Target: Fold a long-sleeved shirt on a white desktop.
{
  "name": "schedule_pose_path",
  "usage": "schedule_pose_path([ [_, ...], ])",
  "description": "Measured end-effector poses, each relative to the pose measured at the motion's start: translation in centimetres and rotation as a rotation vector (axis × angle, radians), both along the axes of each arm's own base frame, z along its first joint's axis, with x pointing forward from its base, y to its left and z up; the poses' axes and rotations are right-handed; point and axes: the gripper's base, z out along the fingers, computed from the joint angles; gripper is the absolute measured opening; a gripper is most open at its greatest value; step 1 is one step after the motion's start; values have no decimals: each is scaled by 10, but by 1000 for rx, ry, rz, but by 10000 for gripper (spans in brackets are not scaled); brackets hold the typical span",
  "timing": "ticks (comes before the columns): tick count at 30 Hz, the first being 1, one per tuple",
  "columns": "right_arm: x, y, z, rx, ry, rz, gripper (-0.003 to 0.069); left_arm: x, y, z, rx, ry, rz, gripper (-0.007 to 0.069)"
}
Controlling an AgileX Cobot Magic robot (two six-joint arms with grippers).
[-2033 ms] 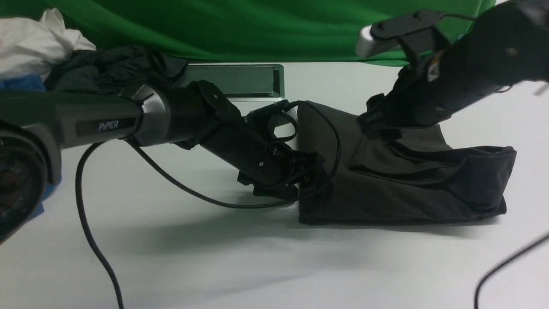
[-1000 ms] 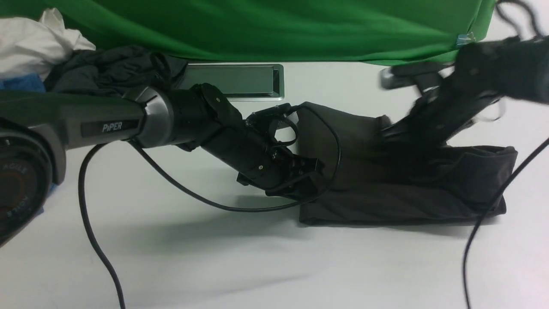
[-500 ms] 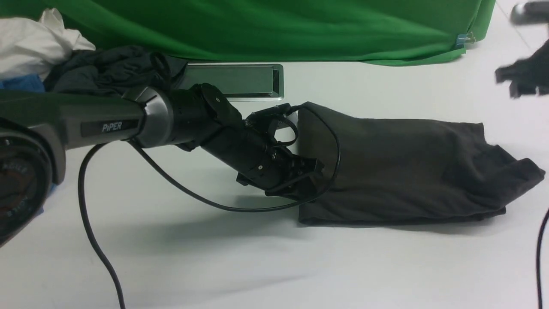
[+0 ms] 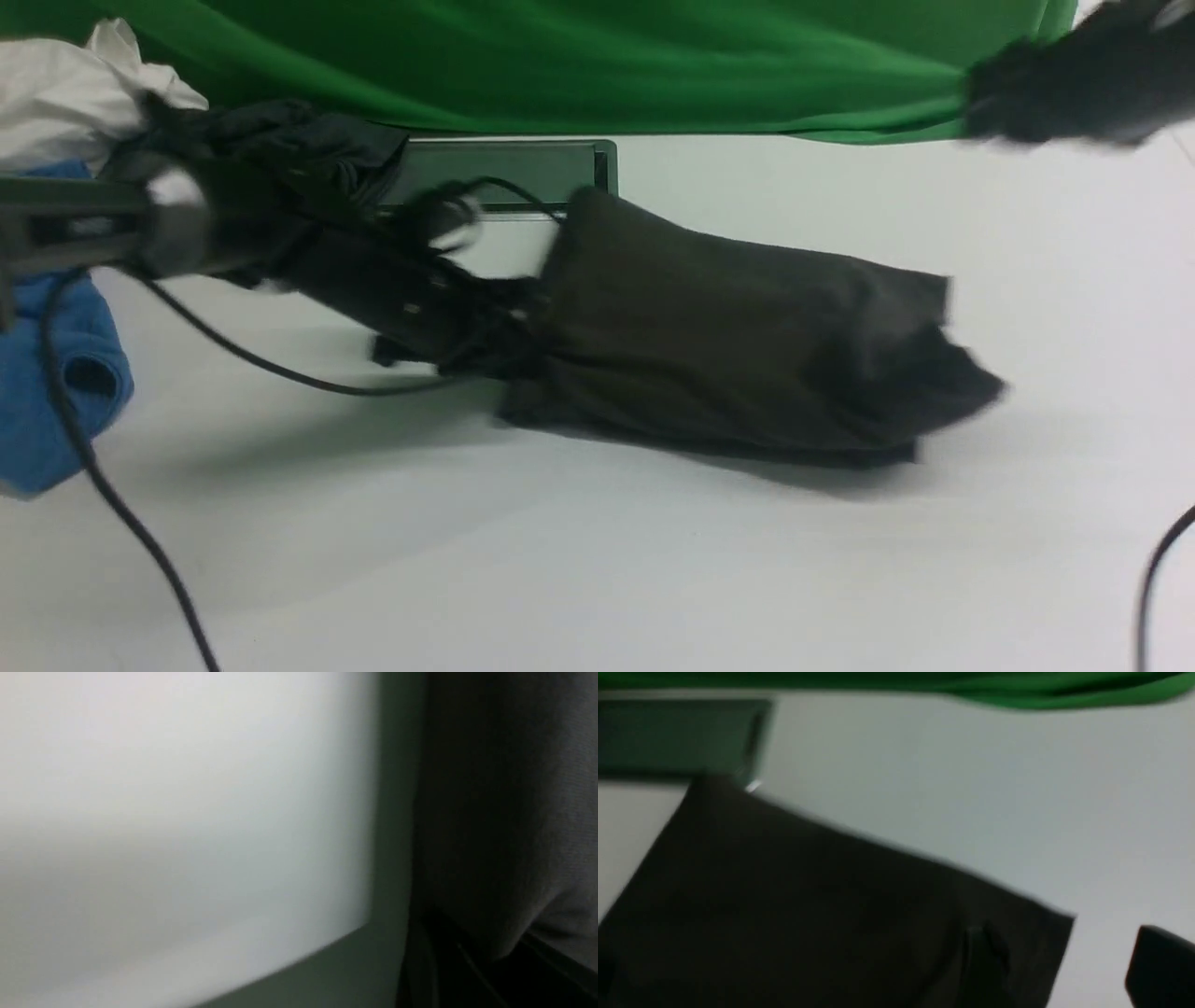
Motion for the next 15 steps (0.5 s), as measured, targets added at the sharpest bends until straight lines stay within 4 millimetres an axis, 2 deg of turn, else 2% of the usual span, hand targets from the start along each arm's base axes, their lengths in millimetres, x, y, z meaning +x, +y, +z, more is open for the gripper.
schedule_pose_path([
  [2, -3, 31, -19, -39, 21, 117, 391, 2, 19, 0, -8, 15, 36, 77],
  [5, -1, 67, -33, -69, 80, 237, 407, 2, 42, 0, -12, 25, 80, 77],
  [8, 14, 92, -39, -79, 121, 297, 427, -2, 56, 0, -8, 25, 106, 77],
  [10, 26, 103, -39, -70, 116, 311, 414, -4, 63, 0, 5, 17, 110, 77],
  [12, 38, 111, -42, -62, 105, 320, 365, -5, 67, 2, 24, 5, 96, 77],
  [14, 48, 117, -51, -54, 116, 321, 266, -5, 68, 2, 36, 0, 92, 77],
  [15, 52, 119, -61, -58, 144, 323, 192, -5, 68, 2, 39, 1, 90, 77],
])
